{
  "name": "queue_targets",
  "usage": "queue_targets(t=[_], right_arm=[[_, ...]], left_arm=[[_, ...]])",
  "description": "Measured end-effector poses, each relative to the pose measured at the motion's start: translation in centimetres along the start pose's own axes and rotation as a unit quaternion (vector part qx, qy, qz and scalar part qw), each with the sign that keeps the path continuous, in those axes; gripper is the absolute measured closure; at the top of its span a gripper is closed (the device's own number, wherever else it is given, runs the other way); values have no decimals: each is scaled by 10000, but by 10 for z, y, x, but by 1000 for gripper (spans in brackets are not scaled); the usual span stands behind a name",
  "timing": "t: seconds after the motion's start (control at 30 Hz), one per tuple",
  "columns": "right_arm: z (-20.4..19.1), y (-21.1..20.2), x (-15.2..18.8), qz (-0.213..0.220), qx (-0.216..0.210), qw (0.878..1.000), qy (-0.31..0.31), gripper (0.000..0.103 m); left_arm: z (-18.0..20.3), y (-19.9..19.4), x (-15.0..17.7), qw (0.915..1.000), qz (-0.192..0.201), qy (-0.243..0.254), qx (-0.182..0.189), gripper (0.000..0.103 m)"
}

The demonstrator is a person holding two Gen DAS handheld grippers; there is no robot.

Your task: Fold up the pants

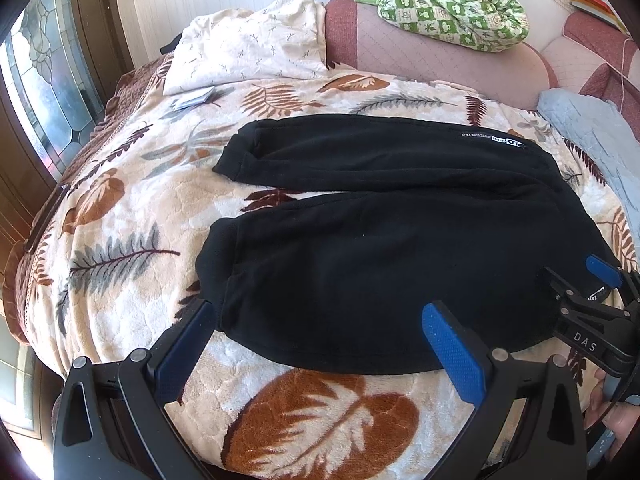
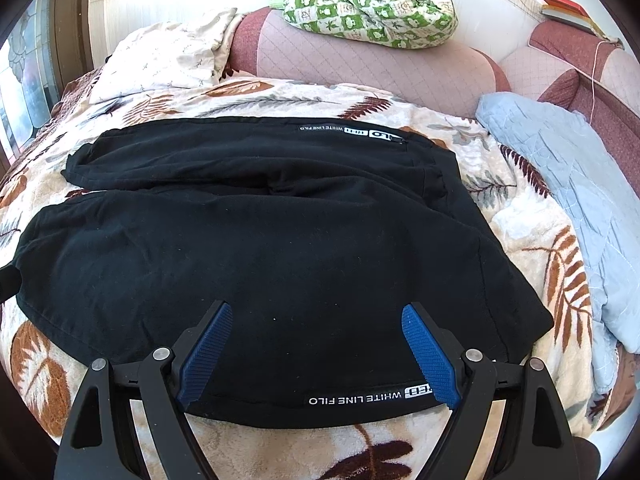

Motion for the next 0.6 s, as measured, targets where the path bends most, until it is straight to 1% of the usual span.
queue_targets(t=[0.3, 0.6], right_arm=[[5, 13, 2, -122, -30, 9999, 109, 12], [10, 19, 2, -168, -82, 9996, 195, 12]], left_arm=[[1, 14, 0, 9997, -230, -35, 54, 0], [-2, 21, -4, 9995, -303, -14, 31, 0]])
Point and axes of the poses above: each gripper's, at about its wrist camera, not at the fingertips, and y roughly the way its jaws point, z to its right, x to its underside, the point moved 2 cm from there along y, roughly the way its jaws point, and after that the axes turned 7 degrees about y, right-handed, at the moved point
